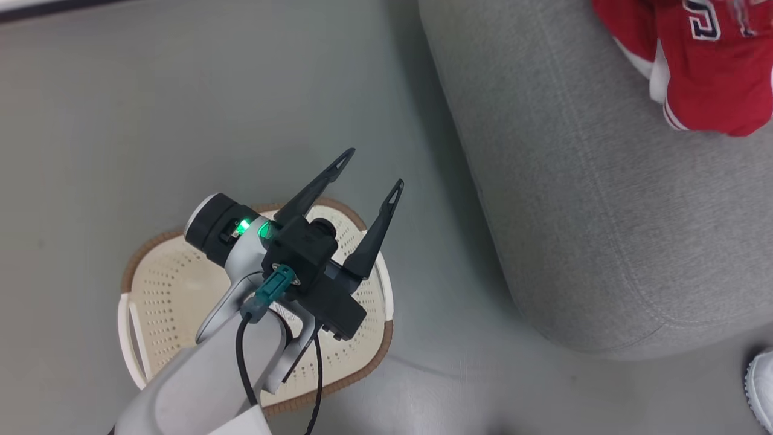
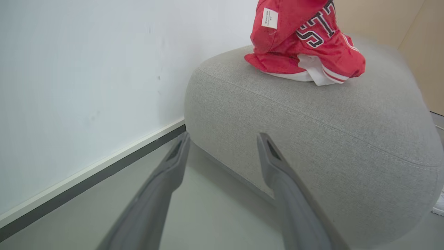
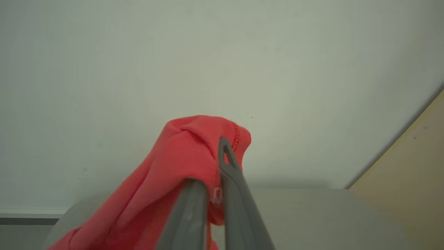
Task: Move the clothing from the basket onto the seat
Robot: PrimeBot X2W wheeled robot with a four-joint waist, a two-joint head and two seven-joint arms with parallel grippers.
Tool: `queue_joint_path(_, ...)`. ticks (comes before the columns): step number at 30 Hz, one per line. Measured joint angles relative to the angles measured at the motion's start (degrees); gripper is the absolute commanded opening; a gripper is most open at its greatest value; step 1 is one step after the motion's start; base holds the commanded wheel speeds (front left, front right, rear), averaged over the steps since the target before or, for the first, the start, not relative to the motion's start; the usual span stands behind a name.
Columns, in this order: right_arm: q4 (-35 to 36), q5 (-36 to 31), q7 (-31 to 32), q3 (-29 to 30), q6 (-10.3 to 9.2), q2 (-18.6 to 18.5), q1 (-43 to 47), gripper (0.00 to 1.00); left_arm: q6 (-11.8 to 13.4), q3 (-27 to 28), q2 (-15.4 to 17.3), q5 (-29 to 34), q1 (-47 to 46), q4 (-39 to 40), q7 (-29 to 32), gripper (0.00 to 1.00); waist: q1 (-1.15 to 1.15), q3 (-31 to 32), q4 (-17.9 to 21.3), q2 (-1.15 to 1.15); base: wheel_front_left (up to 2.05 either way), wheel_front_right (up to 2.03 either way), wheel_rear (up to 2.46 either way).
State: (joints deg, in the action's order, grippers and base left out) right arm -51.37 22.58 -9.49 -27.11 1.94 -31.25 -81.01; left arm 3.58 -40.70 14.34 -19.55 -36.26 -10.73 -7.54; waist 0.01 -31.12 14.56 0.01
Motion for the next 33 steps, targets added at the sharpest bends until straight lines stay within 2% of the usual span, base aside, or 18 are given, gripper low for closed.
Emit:
queue_joint_path(10, -9.0, 2.3, -2.1, -0.1, -0.41, 5.0, 7.9, 0.00, -0.1, -1.2, 0.0, 1.4, -0.1, -0.1, 0.8, 1.00, -0.02, -2.0, -0.1, -0.01, 0.00, 0.00, 0.00)
queue_joint_path(24, -14.3, 3.3, -3.7, 0.2, 0.63, 7.1, 11.9, 0.00, -0.1, -1.6, 0.2, 1.5, 0.1, -0.2, 0.9, 1.00, -0.02, -1.3, 0.3, -0.01, 0.00, 0.00, 0.00)
queue_joint_path(25, -14.5, 3.4, -3.7, 0.2, 0.68, 7.2, 12.0, 0.11, 0.0, -1.5, 0.3, 1.5, 0.2, -0.2, 0.9, 1.00, -0.02, -1.2, 0.4, -0.01, 0.00, 0.00, 0.00)
queue_joint_path(26, -14.7, 3.5, -3.7, 0.2, 0.82, 7.5, 12.0, 0.31, 0.0, -1.4, 0.6, 1.5, 0.3, -0.2, 0.9, 1.00, -0.02, -1.2, 0.5, -0.01, 0.00, 0.00, 0.00)
queue_joint_path(27, -14.9, 3.6, -3.7, 0.3, 0.93, 7.8, 12.0, 0.40, 0.0, -1.3, 0.8, 1.5, 0.5, -0.2, 0.9, 1.00, -0.02, -1.1, 0.6, -0.01, 0.00, 0.00, 0.00)
queue_joint_path(29, -15.2, 3.6, -4.1, 0.2, 1.29, 8.6, 12.0, 1.00, 0.0, -1.1, 1.4, 1.5, 0.8, -0.7, 0.9, 1.00, -0.02, -0.7, 1.1, -0.01, 0.00, 0.00, 0.00)
queue_joint_path(33, -15.3, 3.6, -4.3, 0.1, 1.90, 8.6, 12.1, 1.00, 0.0, -1.1, 1.4, 1.3, 1.4, -1.3, 0.9, 1.00, -0.02, 0.3, 1.8, -0.01, 0.00, 0.00, 0.00)
